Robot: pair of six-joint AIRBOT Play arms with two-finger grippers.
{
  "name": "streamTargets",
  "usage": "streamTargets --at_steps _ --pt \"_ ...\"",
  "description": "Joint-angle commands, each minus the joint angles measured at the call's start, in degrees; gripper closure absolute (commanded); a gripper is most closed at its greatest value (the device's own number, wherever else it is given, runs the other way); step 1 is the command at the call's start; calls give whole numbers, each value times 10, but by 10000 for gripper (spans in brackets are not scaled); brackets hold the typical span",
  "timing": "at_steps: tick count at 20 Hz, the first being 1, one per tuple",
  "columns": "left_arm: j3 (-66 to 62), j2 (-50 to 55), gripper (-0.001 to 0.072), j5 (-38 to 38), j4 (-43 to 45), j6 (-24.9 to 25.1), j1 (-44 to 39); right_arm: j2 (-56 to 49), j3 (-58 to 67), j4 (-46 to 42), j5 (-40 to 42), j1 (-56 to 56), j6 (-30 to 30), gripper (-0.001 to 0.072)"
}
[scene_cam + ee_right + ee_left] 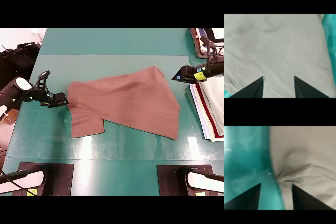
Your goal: Fold the shirts.
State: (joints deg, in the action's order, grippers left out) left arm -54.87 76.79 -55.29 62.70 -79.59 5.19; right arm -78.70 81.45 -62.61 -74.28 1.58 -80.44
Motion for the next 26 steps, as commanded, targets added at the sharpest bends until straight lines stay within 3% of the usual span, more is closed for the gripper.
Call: streamTargets --at_steps 1,4,6,9,11,16,19,24,26 --pt "34 1 256 40 -65 27 -3 53 -76 0 23 -3 0 282" --pt "44 3 257 63 -75 27 -24 82 -119 0 23 -3 0 281" --pt "44 12 349 64 -74 27 -38 102 -148 -1 24 -3 0 282" --pt "37 13 356 68 -72 16 -37 138 -199 -1 17 -26 0 281" --pt "18 12 678 50 -70 18 -26 176 -252 -2 5 -69 0 281" --pt "-41 8 683 17 -66 20 -17 275 -418 -73 -82 -217 -1 281" --pt "-45 8 684 20 -72 20 -18 299 -511 -63 -86 -277 -1 281" --pt "-45 8 683 16 -72 20 -17 241 -580 43 -21 -249 0 281" --pt "-45 8 683 16 -72 20 -17 211 -572 46 16 -200 -1 283"
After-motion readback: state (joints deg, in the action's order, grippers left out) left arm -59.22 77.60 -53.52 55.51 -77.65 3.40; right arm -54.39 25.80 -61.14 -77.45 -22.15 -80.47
